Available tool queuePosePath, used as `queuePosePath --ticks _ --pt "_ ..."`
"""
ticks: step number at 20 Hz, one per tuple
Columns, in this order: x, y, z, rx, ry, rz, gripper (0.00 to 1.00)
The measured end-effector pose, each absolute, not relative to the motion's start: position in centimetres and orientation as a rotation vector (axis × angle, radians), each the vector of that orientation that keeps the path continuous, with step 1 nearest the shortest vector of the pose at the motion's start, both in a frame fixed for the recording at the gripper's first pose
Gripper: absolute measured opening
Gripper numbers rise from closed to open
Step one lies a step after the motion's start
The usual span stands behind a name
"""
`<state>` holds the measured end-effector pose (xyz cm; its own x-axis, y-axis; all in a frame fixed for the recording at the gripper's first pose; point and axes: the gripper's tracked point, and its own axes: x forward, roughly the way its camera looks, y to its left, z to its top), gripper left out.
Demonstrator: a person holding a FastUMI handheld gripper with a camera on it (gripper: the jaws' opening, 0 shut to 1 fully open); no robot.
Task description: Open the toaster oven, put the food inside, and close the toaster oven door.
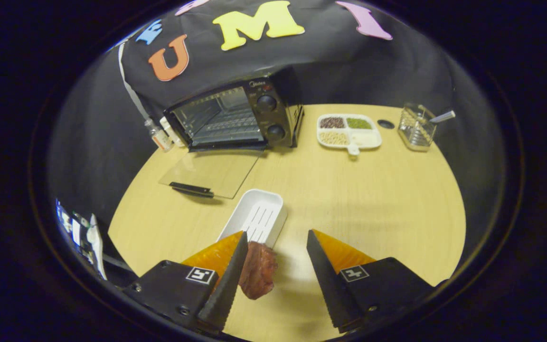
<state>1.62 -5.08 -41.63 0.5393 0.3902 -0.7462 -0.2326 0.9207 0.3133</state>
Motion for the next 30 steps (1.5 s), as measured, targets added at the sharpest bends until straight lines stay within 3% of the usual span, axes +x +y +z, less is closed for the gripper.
queuePosePath --ticks 4,7,11,22,30 --pt "0.3 -3.8 -42.6 0.349 1.04 0.455 0.62" --pt "-0.1 -3.0 -43.0 0.463 1.104 0.478 0.34" --pt "-0.1 -3.1 -42.3 0.522 1.133 0.477 0.19" --pt "3.5 2.0 -32.1 0.626 0.873 0.4 0.14" --pt "9.1 11.4 -32.5 0.916 0.682 0.313 0.13"
